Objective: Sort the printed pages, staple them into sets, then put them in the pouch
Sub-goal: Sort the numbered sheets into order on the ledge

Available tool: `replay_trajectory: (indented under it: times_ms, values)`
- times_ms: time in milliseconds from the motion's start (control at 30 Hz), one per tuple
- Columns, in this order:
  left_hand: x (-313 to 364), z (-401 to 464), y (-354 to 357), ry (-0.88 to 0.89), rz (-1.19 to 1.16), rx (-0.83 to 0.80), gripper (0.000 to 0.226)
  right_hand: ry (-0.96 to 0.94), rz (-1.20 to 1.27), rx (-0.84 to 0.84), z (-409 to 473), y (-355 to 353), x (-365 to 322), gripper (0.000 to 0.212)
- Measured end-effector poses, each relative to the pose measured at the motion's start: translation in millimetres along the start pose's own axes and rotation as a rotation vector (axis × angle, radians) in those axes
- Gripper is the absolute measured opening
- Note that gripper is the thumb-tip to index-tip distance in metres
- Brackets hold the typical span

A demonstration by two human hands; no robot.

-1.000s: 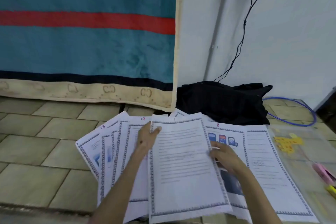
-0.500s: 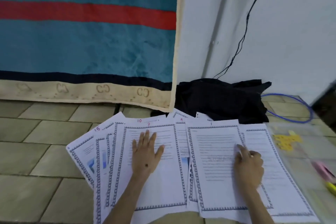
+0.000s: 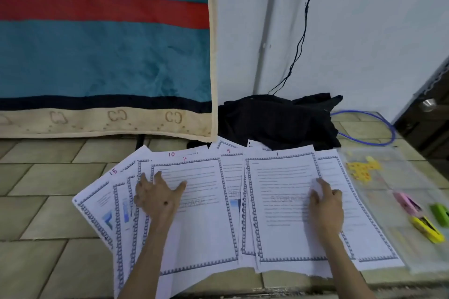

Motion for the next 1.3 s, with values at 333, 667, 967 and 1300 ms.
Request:
replay_trajectory:
  times_ms: [333, 667, 967, 1300]
  values:
    - [-11, 16, -23, -0.165, -0.14, 0.01, 0.054, -0.047, -0.188, 0.11, -1, -4, -30, 0.041]
    - [11, 9, -15, -0.233, -0.679, -0.316, 0.045, -0.511, 0.176, -0.966, -189, 65, -241, 0.083]
    - [-35, 12, -57, -0.221, -0.401, -0.097, 0.032, -0.161, 0.322, -0.854, -127, 81, -207, 0.018]
    - [-67, 18, -55, -0.286, -0.515, -0.121, 0.025, -0.211, 0.519, -0.944, -116, 84, -204, 0.048]
Point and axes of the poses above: each hand's wrist, its own z-axis towards the middle knuckle, its own y-axis out of the palm, x = y × z, the point moved 10 cm from there along z, towards the middle knuckle, and after that the axes turned 12 degrees about -z, right-handed, at the moved point
